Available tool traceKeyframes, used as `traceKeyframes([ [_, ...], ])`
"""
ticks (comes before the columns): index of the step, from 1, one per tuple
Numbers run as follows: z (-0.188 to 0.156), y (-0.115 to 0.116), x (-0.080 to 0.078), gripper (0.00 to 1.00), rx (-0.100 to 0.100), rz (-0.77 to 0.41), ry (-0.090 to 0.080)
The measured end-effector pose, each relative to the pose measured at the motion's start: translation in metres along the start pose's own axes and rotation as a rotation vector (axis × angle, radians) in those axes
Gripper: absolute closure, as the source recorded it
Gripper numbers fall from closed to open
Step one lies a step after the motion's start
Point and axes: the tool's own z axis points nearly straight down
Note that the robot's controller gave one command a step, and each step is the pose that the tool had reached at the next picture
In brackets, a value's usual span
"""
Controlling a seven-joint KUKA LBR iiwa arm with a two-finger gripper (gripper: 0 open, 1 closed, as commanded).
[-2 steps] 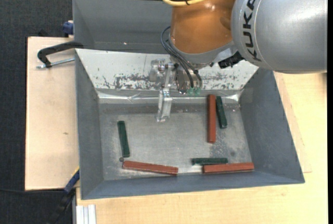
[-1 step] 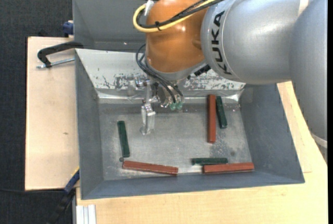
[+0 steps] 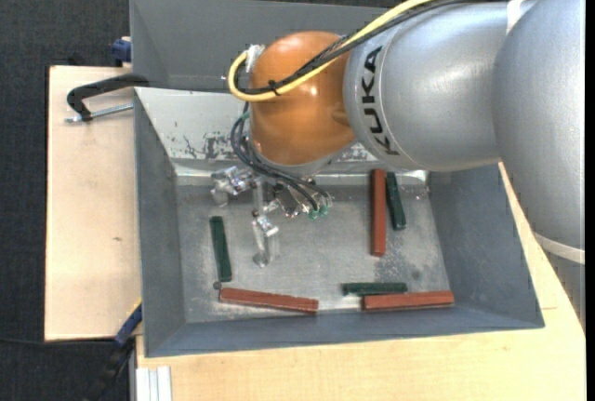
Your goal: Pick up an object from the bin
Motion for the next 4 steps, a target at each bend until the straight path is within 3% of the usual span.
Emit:
traceKeyframes([
  [1, 0.062, 0.009, -0.006, 0.0, 0.002, -0.132, -0.005],
  [2, 0.073, -0.001, -0.023, 1.0, 0.001, -0.427, -0.005],
  [4, 0.073, -0.001, -0.023, 1.0, -0.001, -0.427, -0.003],
])
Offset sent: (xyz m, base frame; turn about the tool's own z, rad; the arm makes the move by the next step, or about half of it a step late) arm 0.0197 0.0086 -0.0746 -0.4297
